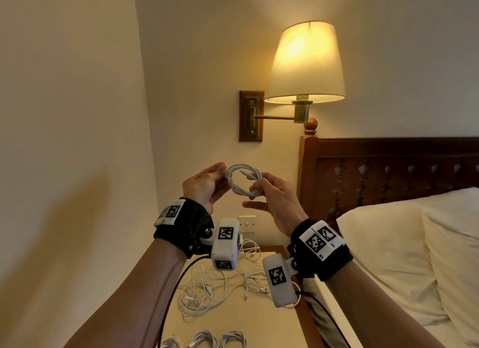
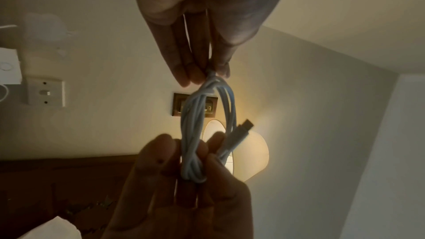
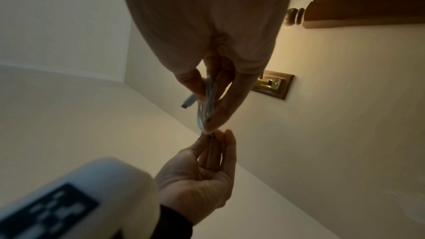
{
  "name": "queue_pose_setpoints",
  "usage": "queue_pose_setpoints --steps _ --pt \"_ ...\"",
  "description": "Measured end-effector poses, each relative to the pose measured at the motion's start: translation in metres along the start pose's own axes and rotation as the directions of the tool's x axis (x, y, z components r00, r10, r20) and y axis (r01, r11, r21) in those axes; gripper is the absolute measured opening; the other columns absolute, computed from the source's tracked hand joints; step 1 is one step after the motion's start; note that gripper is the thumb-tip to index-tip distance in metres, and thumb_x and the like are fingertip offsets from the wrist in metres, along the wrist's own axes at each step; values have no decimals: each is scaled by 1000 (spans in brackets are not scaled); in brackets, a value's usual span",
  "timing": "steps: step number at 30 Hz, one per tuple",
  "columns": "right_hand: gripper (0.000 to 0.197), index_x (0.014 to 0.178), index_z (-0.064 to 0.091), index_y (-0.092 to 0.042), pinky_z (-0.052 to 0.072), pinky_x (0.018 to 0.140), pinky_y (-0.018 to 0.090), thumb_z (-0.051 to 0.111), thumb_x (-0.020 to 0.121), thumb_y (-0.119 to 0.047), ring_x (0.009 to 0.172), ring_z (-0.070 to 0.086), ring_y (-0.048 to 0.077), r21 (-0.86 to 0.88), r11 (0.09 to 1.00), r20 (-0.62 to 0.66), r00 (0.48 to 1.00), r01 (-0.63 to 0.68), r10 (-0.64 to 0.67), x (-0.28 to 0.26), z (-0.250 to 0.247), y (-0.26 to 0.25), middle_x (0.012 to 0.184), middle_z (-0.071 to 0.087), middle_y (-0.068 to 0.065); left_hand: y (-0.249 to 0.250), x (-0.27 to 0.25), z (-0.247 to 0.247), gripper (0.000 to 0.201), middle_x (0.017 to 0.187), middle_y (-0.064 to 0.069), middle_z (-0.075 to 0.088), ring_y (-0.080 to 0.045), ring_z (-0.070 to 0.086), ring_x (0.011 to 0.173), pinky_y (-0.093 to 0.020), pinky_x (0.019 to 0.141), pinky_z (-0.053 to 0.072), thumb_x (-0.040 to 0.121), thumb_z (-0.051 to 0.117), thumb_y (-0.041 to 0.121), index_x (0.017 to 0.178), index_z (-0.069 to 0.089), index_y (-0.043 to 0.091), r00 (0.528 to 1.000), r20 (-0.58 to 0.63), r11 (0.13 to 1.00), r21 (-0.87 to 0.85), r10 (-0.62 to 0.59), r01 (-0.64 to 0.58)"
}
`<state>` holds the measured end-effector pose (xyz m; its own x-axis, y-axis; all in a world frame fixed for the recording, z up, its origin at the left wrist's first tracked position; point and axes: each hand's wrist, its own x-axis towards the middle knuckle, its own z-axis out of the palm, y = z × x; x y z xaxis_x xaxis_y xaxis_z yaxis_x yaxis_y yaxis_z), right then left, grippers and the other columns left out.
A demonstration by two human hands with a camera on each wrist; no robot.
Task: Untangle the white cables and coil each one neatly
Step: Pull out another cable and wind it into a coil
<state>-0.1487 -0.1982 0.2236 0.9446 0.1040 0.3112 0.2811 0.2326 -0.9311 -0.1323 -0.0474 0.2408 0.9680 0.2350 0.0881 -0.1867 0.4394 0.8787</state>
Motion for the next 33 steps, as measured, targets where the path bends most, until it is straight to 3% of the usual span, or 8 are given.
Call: queue_pose_setpoints --steps 5,11,17,21,26,30,33 --pt "17 99 65 -7 59 65 31 48 96 -2 69 63 14 -2 1000 -13 1000 -4 4 -1 2 1 81 58 9 3 1 2 10 81 -10 73 -17 70 69 -25 54 56 87 67 6 95 72 8 999 -42 1000 -14 3 -3" --pt "23 117 62 1 57 67 26 50 98 -4 70 67 15 45 998 -11 999 -40 41 2 -10 4 83 61 10 -5 -14 -9 22 96 -13 74 -24 68 92 -38 88 55 94 61 24 98 67 3 977 183 994 20 -107 106" --pt "18 109 65 -3 59 73 27 52 97 -5 78 70 16 48 999 26 1000 -3 2 0 -8 6 86 70 9 -11 -28 -4 38 105 -10 74 -24 68 102 -39 94 50 95 54 41 113 63 8 946 309 995 25 -100 97" --pt "18 110 64 -2 60 72 29 52 97 -4 78 68 18 32 999 2 1000 -15 15 0 -15 6 87 66 12 -12 -26 -8 32 102 -8 74 -23 68 103 -36 90 53 90 65 30 111 67 7 960 278 979 201 -39 -19" --pt "16 107 66 -5 60 75 33 55 97 -13 84 70 20 -46 999 -46 999 -12 10 -3 -21 14 93 71 13 -21 -21 -7 22 93 -10 75 -18 71 84 -26 70 58 89 67 15 107 69 3 985 165 947 303 56 -105" --pt "19 109 67 -2 59 72 28 58 95 -12 80 70 17 -95 995 -86 996 -16 8 -5 -25 26 93 73 13 -39 -19 -9 19 90 -11 73 -16 69 74 -25 63 59 92 63 16 105 69 4 987 125 902 408 97 -140" --pt "20 108 68 3 57 65 24 60 94 -9 71 66 12 -136 990 -112 994 -32 17 -10 -30 37 88 71 12 -58 -19 -18 21 84 -12 73 -14 65 60 -27 57 59 86 72 19 100 71 4 992 75 867 481 103 -127"
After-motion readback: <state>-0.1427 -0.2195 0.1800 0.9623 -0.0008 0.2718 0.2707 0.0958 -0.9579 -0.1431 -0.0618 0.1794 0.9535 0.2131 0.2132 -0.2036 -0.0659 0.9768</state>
